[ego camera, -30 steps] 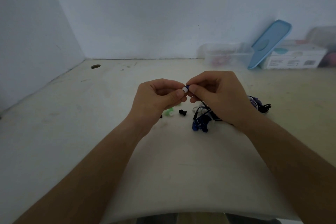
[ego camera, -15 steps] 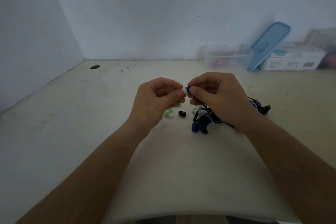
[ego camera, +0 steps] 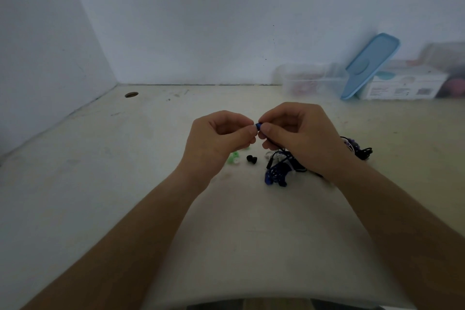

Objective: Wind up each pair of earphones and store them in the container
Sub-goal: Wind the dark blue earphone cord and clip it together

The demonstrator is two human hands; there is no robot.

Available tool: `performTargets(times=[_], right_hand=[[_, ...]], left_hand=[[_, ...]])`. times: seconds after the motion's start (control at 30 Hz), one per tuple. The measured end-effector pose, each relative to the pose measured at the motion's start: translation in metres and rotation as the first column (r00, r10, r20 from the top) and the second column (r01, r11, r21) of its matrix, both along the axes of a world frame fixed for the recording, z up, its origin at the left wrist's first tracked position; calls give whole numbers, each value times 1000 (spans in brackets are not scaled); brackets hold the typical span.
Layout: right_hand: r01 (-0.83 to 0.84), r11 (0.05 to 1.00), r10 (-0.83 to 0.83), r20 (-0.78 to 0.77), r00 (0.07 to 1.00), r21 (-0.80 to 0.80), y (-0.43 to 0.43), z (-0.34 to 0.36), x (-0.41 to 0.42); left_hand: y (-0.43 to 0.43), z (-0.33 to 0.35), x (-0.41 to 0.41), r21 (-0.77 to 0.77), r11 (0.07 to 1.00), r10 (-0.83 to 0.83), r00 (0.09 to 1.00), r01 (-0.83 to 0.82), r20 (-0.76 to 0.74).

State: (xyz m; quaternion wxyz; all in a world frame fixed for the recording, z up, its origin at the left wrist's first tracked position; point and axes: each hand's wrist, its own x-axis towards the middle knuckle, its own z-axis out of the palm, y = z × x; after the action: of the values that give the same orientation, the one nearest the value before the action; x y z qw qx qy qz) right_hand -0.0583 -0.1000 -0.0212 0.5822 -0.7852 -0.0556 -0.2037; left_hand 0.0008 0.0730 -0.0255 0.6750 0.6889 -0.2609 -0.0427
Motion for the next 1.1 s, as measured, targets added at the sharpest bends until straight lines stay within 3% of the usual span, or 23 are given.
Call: performTargets(times=[0.3,0.43,0.5,0.6,0.73,0.9,0.97,1.1], right_hand=[[34,991,-32,15,999,-128,-8,5,-3],[116,953,-116,15,993,-279,-10,6,-2],[81,916,-101,-32,994,-394,-18,16,-6],[-80,789,-41,-182,983,-609,-30,37,-17],[-225,596,-75,-333,940,-771,-26,40,-26],[-120,338,-156,-182,971,-934,-12,23,-21],[-87,378,-142,-151,978,-922,-14,21,-22],[-39,674,-105,-148,983,-738,-25,25,-27]], left_hand=[[2,-1,2,71,987,-143,988,147,-55],[2,0,1,81,990,-108,992,113,-63],[1,0,1,69,993,-92,993,97,-80],[1,1,1,65,995,-66,993,72,-95],[1,1,0,102,990,-96,994,101,-60],[-1,-1,-1,212,974,-92,995,85,26],[-1,-3,1,270,962,-64,994,40,83],[1,-1,4,295,956,-35,989,-9,144]])
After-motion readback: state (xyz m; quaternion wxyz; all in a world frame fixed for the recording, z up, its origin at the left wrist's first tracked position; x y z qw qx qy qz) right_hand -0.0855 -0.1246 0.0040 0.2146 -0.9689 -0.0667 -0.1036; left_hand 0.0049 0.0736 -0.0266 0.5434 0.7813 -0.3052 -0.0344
